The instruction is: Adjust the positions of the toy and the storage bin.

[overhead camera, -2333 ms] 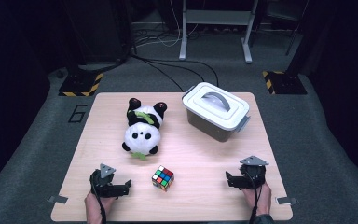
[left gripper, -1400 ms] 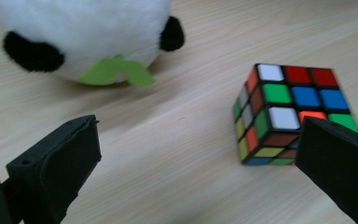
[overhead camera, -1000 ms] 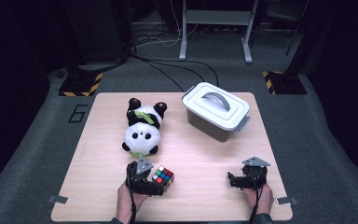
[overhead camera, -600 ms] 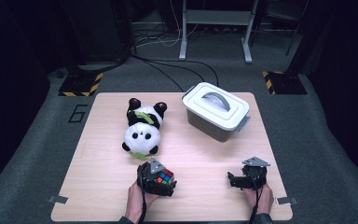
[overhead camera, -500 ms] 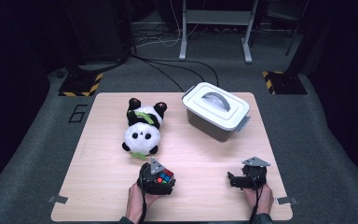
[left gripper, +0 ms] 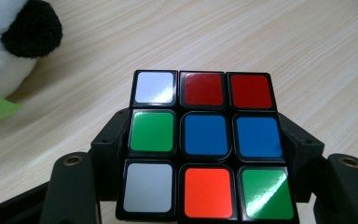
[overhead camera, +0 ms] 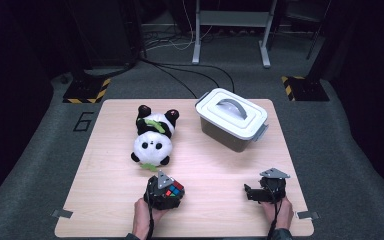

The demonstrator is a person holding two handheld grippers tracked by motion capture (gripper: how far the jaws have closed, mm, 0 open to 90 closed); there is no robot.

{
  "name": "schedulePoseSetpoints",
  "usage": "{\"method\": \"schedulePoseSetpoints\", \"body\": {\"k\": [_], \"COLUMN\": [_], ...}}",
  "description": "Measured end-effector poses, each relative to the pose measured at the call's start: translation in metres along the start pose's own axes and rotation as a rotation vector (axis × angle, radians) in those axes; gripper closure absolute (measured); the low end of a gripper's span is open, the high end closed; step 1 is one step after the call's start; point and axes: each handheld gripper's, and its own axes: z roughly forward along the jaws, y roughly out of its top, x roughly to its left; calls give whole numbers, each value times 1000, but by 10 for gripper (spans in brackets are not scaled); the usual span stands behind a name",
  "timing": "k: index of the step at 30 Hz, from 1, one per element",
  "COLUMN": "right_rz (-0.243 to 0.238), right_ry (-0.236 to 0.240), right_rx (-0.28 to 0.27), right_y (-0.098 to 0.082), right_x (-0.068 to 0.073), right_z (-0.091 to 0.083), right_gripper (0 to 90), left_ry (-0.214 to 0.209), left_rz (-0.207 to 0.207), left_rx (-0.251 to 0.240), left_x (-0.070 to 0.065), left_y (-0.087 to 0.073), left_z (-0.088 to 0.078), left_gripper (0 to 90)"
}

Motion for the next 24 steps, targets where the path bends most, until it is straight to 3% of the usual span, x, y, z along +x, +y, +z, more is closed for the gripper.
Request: {"method": "schedulePoseSetpoints", "body": {"k": [2,6,12,17,20,21,22,24], "right_rz": [1,0,4,13,11,11,10,11], "right_ry": [-1,1,-1,-7,-3,-3,-4,-3], "right_rx": [-1,-1,-3,-7,-5,-5,-4,-5], "right_y": [0,0,0,0,0,0,0,0], "right_x": [0,0,0,1,0,0,0,0], "right_z": [0,0,0,1,1,1,1,1], "right_gripper": [41,41,41,41,41,41,42,42], "left_ry": [5,23,68,124,184,184,207,226], "left_rz": [-31,-37,-80,-122,-154,-154,-180,-199], "left_rx": [-20,-19,-26,-30,-49,-49,-51,-64], "left_x": [6,13,31,53,74,74,88,95], "left_y": [-3,-8,-20,-27,-31,-31,-33,-34], "left_z": [-9,-18,-32,-44,-54,-54,-60,-61], "left_gripper": [339,340,339,339,339,339,339,339]}}
